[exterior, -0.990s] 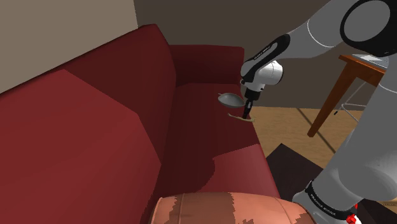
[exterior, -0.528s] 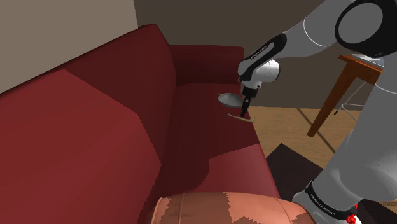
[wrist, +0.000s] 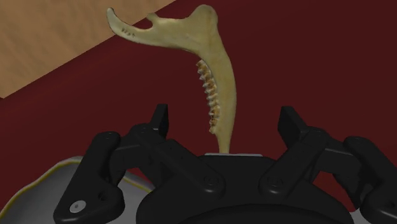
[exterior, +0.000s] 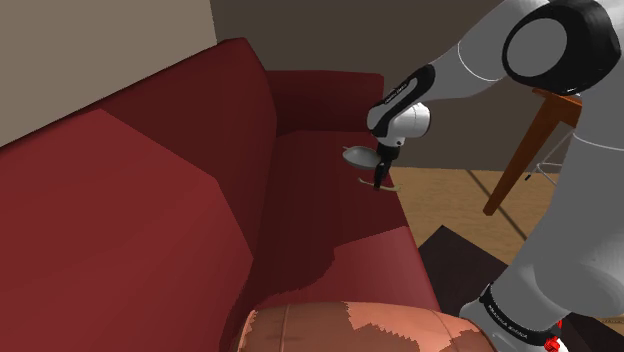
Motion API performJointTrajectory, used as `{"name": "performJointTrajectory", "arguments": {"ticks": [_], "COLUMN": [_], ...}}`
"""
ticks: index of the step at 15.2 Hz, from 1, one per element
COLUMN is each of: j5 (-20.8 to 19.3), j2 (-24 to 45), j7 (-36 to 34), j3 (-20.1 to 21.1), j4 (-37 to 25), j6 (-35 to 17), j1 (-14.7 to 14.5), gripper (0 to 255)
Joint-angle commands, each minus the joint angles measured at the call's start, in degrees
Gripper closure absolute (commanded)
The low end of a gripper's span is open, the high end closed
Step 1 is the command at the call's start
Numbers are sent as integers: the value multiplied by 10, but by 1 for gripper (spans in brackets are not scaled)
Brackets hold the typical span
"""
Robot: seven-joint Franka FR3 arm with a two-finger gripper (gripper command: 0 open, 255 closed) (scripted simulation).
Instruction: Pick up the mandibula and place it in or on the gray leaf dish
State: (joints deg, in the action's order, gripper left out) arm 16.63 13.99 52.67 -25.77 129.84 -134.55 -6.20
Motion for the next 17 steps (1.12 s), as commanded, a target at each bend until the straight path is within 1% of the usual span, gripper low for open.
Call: {"name": "performJointTrajectory", "arguments": {"ticks": [1,8,9,17], "j5": [8,8,8,6], "j2": [10,10,10,7], "j7": [6,6,6,1], "j3": [3,3,3,3], "j4": [1,1,1,1], "j6": [-10,-9,-9,-7], "j1": [2,2,2,-1], "gripper": [0,0,255,255]}}
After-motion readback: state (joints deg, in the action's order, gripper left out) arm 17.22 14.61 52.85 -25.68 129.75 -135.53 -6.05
